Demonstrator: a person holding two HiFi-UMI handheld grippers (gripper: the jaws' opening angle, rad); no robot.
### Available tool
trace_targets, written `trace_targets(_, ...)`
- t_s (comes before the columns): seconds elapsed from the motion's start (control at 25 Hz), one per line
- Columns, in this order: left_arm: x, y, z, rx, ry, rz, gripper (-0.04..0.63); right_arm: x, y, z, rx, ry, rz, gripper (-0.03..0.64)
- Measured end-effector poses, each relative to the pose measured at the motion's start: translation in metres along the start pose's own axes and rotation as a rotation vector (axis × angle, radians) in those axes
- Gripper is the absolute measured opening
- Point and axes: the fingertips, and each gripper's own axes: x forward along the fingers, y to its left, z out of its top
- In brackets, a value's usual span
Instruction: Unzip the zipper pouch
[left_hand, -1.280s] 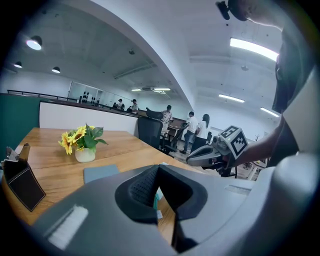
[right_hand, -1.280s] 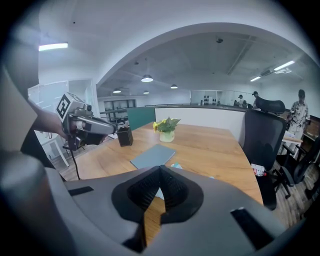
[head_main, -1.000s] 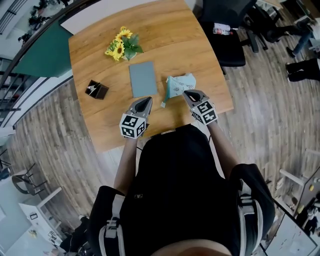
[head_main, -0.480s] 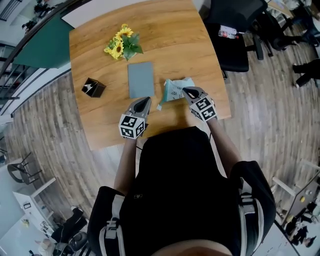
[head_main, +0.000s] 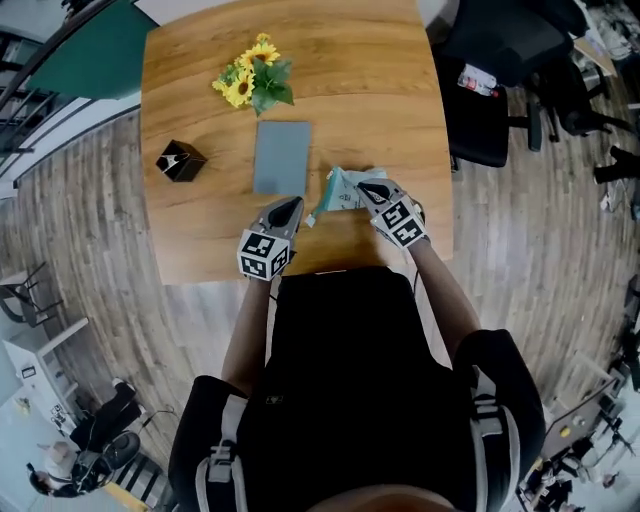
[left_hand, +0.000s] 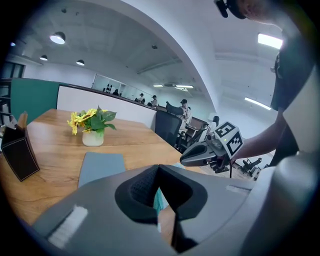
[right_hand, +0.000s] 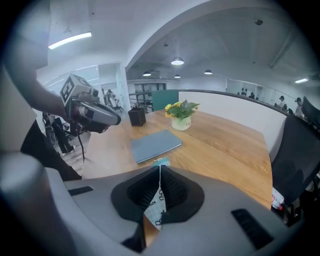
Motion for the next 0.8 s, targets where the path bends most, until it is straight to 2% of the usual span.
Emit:
trace_targets(0.32, 0.012, 0.001, -0.003, -0.026, 0.032, 0.029, -0.005, 0.028, -0.004, 0.0, -0.061, 0.028, 0.099, 0.041)
trace_targets(0.8, 0.021, 0.002, -0.009, -0.058, 0.064, 0.057, -0.005, 0.062, -0.004, -0.002, -0.195, 0.099, 0.234, 0.137)
